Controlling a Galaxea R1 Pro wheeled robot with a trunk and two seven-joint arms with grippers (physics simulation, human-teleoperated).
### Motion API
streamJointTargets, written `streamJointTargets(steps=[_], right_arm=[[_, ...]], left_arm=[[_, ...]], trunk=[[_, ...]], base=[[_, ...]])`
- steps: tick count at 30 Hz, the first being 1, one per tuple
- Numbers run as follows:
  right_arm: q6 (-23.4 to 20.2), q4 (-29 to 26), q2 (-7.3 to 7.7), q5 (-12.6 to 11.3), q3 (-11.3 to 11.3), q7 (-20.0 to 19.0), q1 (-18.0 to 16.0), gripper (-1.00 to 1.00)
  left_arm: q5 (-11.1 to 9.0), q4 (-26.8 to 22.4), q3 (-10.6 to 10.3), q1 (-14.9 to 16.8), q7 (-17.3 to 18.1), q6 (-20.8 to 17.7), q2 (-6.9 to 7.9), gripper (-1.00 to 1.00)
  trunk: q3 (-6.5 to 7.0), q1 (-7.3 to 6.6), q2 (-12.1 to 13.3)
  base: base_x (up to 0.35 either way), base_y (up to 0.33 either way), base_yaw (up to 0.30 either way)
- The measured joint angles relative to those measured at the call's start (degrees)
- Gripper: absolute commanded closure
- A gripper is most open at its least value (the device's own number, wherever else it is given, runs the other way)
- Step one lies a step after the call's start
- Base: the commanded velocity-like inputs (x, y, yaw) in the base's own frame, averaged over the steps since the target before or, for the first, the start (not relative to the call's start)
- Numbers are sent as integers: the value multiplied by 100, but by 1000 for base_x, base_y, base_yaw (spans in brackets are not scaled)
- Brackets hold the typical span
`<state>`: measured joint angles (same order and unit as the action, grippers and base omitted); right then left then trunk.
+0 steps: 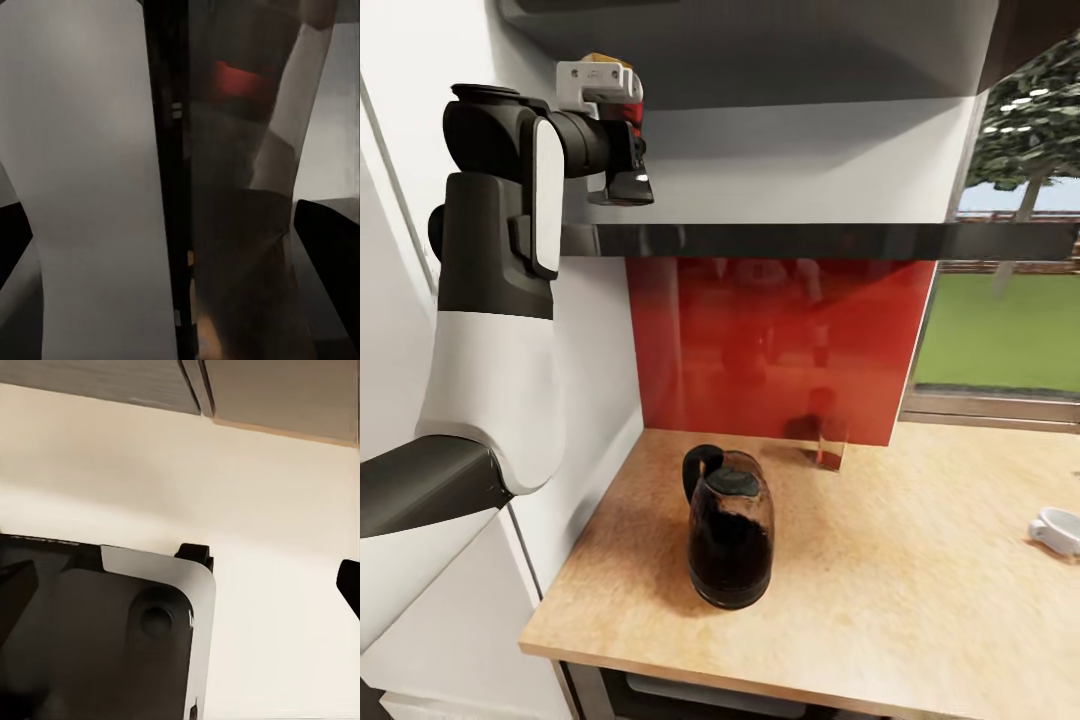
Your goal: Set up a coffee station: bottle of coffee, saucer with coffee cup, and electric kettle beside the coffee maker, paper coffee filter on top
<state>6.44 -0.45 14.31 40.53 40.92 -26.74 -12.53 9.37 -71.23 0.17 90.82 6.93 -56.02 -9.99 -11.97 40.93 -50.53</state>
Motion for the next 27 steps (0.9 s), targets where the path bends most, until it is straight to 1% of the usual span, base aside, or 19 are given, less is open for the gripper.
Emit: streamJointTargets(steps=[8,17,21,23,27], right_arm=[[-2,0,0,0,0,0,0,-100],[5,10,-13,-26,4,1,-1,-100],[6,13,-122,-38,7,1,-1,-100],[7,13,-223,-41,6,1,-1,-100],[6,10,-253,-41,8,1,-1,-100]], left_arm=[[-5,1,-2,0,5,-1,0,100],[-6,-45,2,0,7,-3,1,100],[-6,-71,-1,0,7,-3,1,100],[-5,-78,3,0,7,-3,1,100],[-6,-80,1,0,7,-3,1,100]], trunk=[[0,0,0],[0,0,0],[0,0,0],[0,0,0],[0,0,0]], base=[[-6,0,-235],[0,0,-44],[0,0,-3],[0,0,0],[0,0,0]])
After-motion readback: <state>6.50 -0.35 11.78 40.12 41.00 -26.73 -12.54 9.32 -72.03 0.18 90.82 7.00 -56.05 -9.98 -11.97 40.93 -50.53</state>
